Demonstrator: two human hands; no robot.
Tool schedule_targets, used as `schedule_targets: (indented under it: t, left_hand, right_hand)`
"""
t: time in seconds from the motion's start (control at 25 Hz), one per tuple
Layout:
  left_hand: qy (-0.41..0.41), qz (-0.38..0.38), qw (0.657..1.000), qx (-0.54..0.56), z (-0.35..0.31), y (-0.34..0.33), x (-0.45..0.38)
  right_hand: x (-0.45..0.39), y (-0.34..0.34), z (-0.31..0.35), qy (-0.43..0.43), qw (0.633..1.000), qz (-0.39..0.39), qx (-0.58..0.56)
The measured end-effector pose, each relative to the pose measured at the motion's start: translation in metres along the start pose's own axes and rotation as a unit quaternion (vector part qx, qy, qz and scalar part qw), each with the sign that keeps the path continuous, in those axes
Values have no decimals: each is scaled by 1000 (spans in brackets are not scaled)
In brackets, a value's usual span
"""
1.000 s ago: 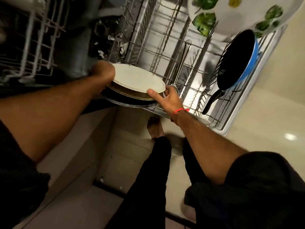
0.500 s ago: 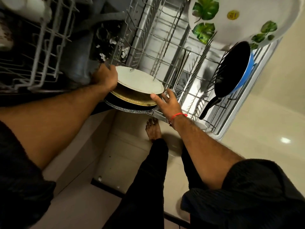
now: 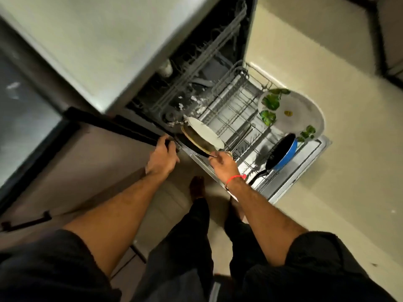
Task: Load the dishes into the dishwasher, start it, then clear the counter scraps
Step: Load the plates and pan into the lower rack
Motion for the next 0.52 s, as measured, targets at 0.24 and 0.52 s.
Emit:
schedule_targets:
  t: [0.24,0.52]
  left_hand:
    - [20,-96,992,74,47,106,150]
    - [84,-297,918,247,184,209,256]
  right_hand:
    - [115,-60,70,84,979,129,131]
    - [227,-190,145,253,918,230,202]
Point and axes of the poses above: each hand's wrist, its own x-axis away from the middle knuckle, its own y-axis out of the back of the hand, z = x × y, the point moved 7 cm from there along -x, towards the middle knuckle, and after that the axes turned 1 degree about z, right-handed, at the moved point
